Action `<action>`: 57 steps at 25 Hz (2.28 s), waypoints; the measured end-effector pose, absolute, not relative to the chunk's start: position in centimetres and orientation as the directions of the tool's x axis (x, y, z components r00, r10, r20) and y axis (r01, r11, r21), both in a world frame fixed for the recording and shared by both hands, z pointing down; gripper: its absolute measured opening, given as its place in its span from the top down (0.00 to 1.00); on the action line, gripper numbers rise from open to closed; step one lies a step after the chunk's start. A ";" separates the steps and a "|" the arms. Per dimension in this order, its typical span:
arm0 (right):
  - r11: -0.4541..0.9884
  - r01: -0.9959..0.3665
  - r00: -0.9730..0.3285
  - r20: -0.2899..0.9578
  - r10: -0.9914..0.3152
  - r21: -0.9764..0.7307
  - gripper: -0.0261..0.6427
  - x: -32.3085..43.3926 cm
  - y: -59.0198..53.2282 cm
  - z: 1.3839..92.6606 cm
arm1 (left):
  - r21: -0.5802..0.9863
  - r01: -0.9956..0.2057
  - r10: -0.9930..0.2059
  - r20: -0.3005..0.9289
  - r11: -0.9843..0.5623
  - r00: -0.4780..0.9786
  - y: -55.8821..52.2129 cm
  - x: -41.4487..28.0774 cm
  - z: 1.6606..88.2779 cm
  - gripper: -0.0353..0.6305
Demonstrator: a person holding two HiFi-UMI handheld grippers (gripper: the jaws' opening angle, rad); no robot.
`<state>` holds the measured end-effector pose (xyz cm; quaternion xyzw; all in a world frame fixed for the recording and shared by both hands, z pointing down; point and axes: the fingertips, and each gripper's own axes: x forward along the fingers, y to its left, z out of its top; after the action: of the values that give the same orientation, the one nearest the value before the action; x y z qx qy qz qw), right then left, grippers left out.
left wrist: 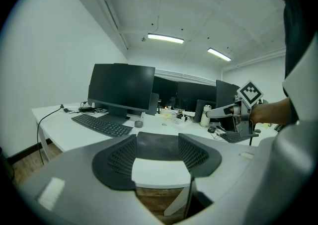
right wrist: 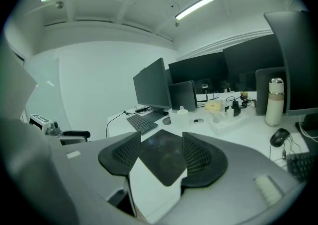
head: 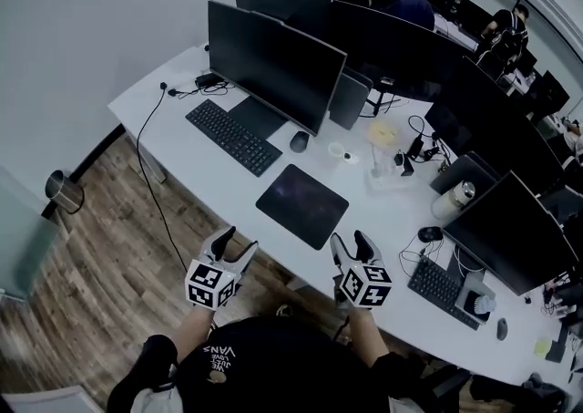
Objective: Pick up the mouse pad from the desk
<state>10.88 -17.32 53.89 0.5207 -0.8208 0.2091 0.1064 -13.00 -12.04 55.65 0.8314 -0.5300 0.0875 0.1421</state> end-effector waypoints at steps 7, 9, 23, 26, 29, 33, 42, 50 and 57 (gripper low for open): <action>0.399 -0.883 -0.468 0.425 -0.775 -0.246 0.59 12.5 -19.5 56.0 | 0.162 -0.919 -0.861 0.322 -0.359 0.393 -14.1 -11.0 57.6 0.59; 0.389 -0.886 -0.463 0.438 -0.771 -0.253 0.59 12.7 -20.0 56.6 | 0.153 -0.915 -0.850 0.338 -0.374 0.404 -14.8 -10.8 58.0 0.59; 0.226 -0.947 -0.313 0.497 -0.809 -0.229 0.59 11.3 -26.6 59.3 | 0.206 -0.813 -0.697 0.428 -0.544 0.575 -23.6 -10.9 61.4 0.59; 0.193 -0.956 -0.282 0.511 -0.812 -0.221 0.59 10.8 -27.8 60.4 | 0.213 -0.790 -0.664 0.443 -0.575 0.602 -25.3 -11.2 62.1 0.59; 0.165 -0.965 -0.251 0.531 -0.809 -0.204 0.59 10.4 -28.9 61.4 | 0.222 -0.771 -0.629 0.467 -0.597 0.622 -26.5 -11.7 63.2 0.59; 0.114 -0.977 -0.198 0.561 -0.804 -0.181 0.59 10.6 -29.9 62.9 | 0.229 -0.737 -0.566 0.511 -0.636 0.647 -27.4 -12.4 64.8 0.59; 0.059 -0.992 -0.118 0.625 -0.771 -0.115 0.59 12.3 -31.9 67.3 | 0.263 -0.684 -0.439 0.602 -0.680 0.667 -27.8 -12.9 68.3 0.59; 0.050 -0.994 -0.105 0.675 -0.730 -0.101 0.59 13.9 -34.1 70.6 | 0.288 -0.697 -0.408 0.642 -0.657 0.649 -27.4 -13.7 69.9 0.59; 0.067 -0.993 -0.119 0.722 -0.682 -0.101 0.59 14.0 -34.6 72.5 | 0.310 -0.733 -0.426 0.652 -0.606 0.628 -26.8 -13.6 70.6 0.59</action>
<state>14.04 -34.56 72.49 0.6122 -0.6838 0.3031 0.2563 -13.61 -26.82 70.58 0.8552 -0.3385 0.2674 0.2872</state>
